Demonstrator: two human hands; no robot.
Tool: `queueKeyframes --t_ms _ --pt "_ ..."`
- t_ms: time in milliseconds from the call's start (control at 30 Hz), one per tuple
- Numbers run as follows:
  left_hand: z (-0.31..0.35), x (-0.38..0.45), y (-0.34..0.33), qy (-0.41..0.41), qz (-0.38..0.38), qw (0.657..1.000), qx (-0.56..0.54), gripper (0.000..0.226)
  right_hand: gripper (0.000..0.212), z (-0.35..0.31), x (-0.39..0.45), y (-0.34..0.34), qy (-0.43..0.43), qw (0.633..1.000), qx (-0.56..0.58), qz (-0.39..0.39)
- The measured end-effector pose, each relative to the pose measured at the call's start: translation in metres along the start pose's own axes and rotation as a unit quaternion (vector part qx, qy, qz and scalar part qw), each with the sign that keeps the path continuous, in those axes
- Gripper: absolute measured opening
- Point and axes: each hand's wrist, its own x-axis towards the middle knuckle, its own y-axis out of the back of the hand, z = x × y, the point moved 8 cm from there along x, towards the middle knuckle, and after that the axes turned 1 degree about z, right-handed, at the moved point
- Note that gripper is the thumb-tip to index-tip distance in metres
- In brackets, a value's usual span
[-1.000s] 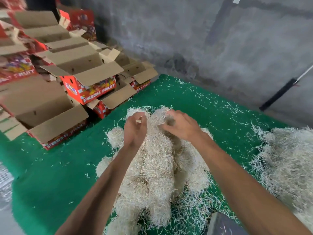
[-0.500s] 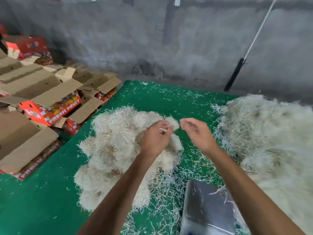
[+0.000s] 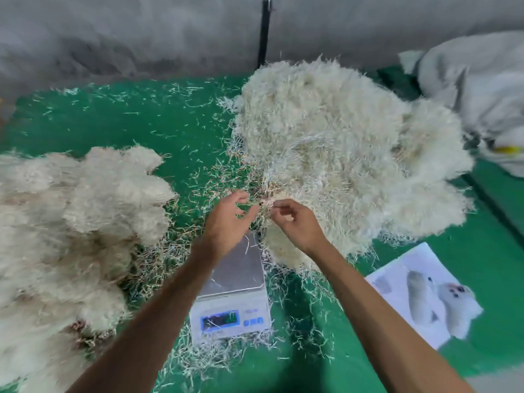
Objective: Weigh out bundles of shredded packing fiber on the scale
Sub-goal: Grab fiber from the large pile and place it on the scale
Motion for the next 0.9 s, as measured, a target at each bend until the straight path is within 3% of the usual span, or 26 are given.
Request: queueKeyframes --t_ms 133,233,367,467,533,600,667,733,833,900 --pt "-0.009 0.013 -0.062 0.057 -0.071 0.996 0.022 0.099 0.052 0.023 0.002 0.028 0.058 0.971 -0.23 0.019" --pt "-0.017 0.025 -0.103 0.119 -0.119 0.984 0.054 0.13 0.077 0.051 0.011 0.02 0.032 0.96 -0.276 -0.042" --pt "-0.036 0.037 -0.143 0.161 -0.174 0.963 0.13 0.124 0.108 0.104 0.009 -0.015 -0.004 0.91 -0.389 -0.145" --pt "-0.043 0.034 -0.172 0.141 -0.252 0.947 0.143 0.107 0.089 0.125 0.011 -0.02 0.012 0.895 -0.427 -0.129" --pt "-0.04 0.031 -0.183 0.124 -0.282 0.944 0.121 0.1 0.052 0.124 0.021 -0.006 0.023 0.919 -0.387 -0.067" --pt "-0.026 0.038 -0.172 0.102 -0.239 0.964 0.063 0.094 0.035 0.121 0.031 0.019 -0.031 0.955 -0.293 -0.019" --pt "-0.009 0.05 -0.141 0.099 -0.136 0.986 -0.016 0.091 0.049 0.107 0.041 0.045 -0.077 0.983 -0.167 0.017" --pt "0.007 0.058 -0.115 0.109 -0.065 0.99 -0.057 0.1 0.064 0.079 0.051 0.065 -0.064 0.99 -0.106 0.068" --pt "0.038 0.069 -0.097 0.127 -0.068 0.986 -0.08 0.116 0.068 0.028 0.058 0.066 -0.019 0.997 0.001 0.078" --pt "0.061 0.08 -0.078 0.118 -0.064 0.987 -0.083 0.109 0.066 -0.005 0.058 0.065 0.026 0.993 0.088 0.071"
